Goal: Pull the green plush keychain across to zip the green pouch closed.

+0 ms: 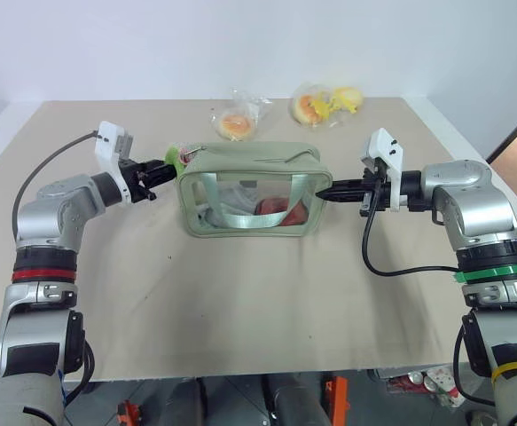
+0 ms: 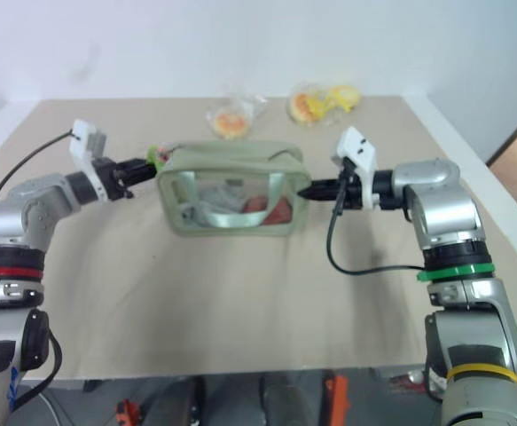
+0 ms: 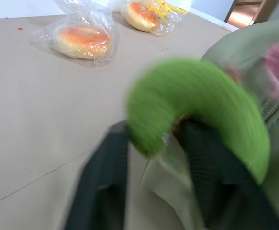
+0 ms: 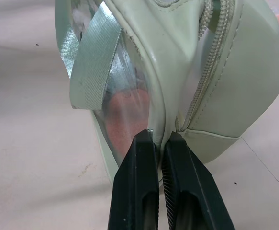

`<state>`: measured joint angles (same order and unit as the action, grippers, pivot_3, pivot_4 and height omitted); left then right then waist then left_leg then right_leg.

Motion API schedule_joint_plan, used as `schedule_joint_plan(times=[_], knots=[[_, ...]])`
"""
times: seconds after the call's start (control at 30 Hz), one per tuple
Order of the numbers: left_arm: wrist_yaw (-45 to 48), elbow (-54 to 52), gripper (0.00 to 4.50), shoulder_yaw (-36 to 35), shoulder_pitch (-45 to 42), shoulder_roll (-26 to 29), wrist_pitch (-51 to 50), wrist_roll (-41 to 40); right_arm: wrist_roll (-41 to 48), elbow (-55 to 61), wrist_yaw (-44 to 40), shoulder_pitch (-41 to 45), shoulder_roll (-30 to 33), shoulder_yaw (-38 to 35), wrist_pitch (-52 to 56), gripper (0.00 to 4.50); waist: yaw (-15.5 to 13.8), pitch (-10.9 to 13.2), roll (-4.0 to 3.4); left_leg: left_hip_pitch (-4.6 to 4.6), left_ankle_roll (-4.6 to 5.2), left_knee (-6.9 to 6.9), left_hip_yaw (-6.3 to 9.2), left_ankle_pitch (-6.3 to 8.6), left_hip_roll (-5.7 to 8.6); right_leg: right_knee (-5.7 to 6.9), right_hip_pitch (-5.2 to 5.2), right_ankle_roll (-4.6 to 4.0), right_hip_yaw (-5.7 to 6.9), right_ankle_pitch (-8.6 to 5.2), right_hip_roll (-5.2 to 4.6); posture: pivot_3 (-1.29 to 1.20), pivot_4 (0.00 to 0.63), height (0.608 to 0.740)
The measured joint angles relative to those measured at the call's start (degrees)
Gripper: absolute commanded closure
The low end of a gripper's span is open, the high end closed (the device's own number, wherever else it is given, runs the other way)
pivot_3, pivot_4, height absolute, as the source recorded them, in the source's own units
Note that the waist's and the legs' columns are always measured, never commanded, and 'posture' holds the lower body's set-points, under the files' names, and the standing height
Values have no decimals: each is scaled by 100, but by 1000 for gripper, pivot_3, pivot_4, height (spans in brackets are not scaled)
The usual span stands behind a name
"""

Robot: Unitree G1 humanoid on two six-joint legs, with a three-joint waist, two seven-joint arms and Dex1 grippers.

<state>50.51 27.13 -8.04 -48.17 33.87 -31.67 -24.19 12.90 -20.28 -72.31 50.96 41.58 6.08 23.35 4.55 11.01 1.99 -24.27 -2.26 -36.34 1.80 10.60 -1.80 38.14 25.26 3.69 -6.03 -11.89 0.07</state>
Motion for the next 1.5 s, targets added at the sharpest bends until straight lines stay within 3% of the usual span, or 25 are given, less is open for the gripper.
schedule_joint_plan(times=[0.03,0.5,0.83,1.2,1.5], knots=[[-4,0,4476,0,0,0,0,0,0,0,0,0,-1,0,0,4500,0,0,0,0,0,0,0,0,0,0,0,0,0,0,0,0,150,740],[-288,81,4476,-55,-5,6,374,186,-5,-5,-2,3,-13,2,-15,4500,-1,0,0,0,0,0,1,0,0,0,0,-1,1,1,0,0,150,740],[-1056,372,4476,-10,-1375,-408,1877,745,-21,-40,-3,53,-67,6,-78,4500,-2,1,1,0,0,-6,-2,0,3,0,-1,6,-8,6,1,0,150,740],[494,174,4476,1388,-1559,-870,3372,1470,-16,-21,7,19,-56,3,-69,4500,-4,2,0,-5,0,-6,-5,0,7,-2,1,8,-13,4,-1,0,150,740],[1079,-320,4476,1499,-1579,-1120,3306,1368,-9,37,76,-84,18,-16,9,4500,-1,2,0,-5,0,-8,-6,0,7,-1,1,11,-17,4,0,0,150,740]])
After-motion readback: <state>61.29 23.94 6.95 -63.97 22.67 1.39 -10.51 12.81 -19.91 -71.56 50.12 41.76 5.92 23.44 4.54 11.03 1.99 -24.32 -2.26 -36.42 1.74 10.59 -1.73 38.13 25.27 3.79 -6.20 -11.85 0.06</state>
